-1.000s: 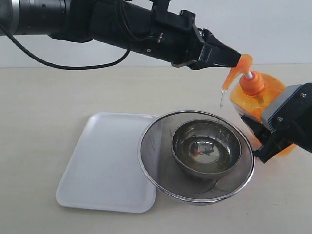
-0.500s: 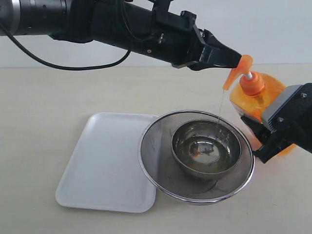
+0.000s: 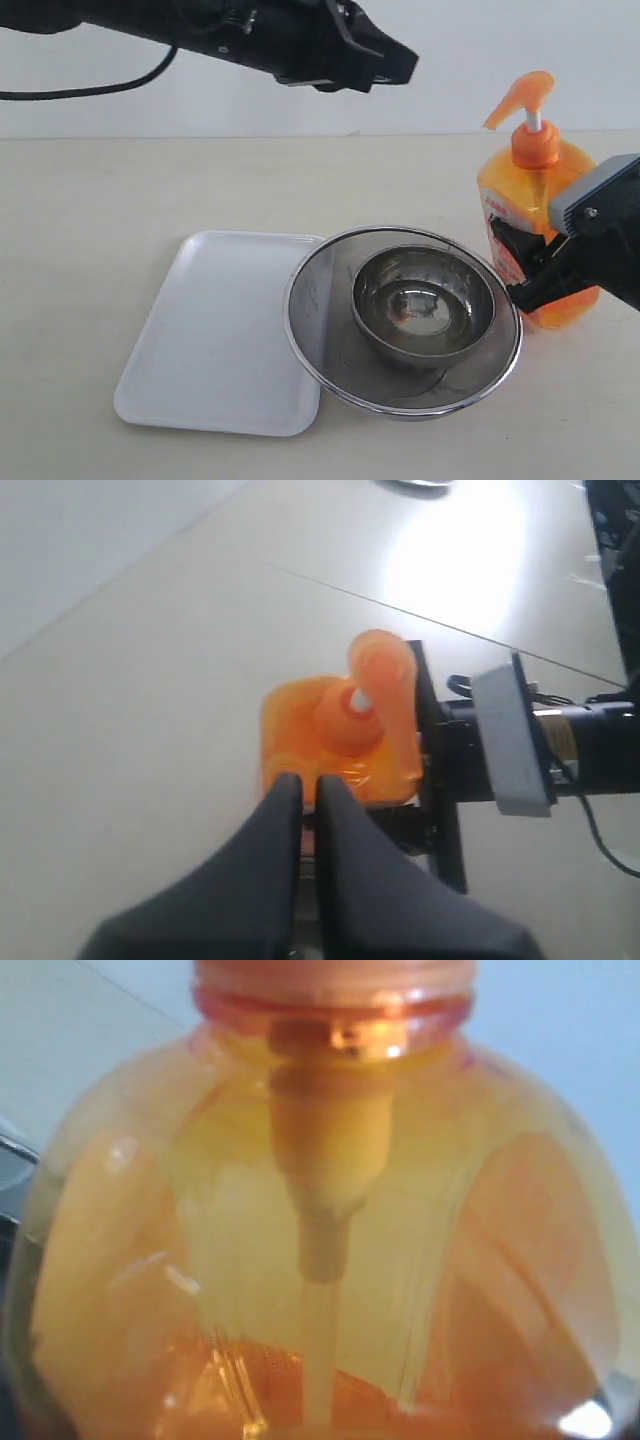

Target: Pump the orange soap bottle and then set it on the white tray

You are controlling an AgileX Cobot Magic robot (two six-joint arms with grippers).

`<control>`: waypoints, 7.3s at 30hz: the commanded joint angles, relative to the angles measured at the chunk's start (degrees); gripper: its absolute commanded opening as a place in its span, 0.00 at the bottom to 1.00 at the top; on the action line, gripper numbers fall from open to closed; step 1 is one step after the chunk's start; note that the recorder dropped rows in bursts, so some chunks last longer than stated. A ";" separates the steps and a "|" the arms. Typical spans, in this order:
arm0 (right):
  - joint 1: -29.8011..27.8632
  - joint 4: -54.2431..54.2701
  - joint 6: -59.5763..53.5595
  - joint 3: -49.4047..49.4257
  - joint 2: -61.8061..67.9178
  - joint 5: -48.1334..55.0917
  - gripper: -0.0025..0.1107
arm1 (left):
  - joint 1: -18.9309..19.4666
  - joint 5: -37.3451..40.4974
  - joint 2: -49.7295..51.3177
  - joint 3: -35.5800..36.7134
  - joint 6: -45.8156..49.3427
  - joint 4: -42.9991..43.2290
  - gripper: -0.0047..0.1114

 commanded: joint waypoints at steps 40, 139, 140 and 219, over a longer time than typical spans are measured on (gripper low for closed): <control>-0.02 9.95 22.08 -0.23 -0.97 4.27 0.03 | 0.28 -26.89 -69.15 52.60 16.44 -30.16 0.08; -0.02 3.79 20.38 -0.37 -0.87 1.91 0.03 | 20.09 -35.17 -97.25 72.50 15.25 -28.14 0.08; -0.02 3.79 20.38 -0.37 -0.87 1.91 0.03 | 20.09 -34.46 -97.25 72.50 13.56 -24.59 0.08; -0.02 3.79 30.56 -0.37 -0.87 2.10 0.03 | 20.09 -20.86 -97.25 79.24 -71.24 67.25 0.08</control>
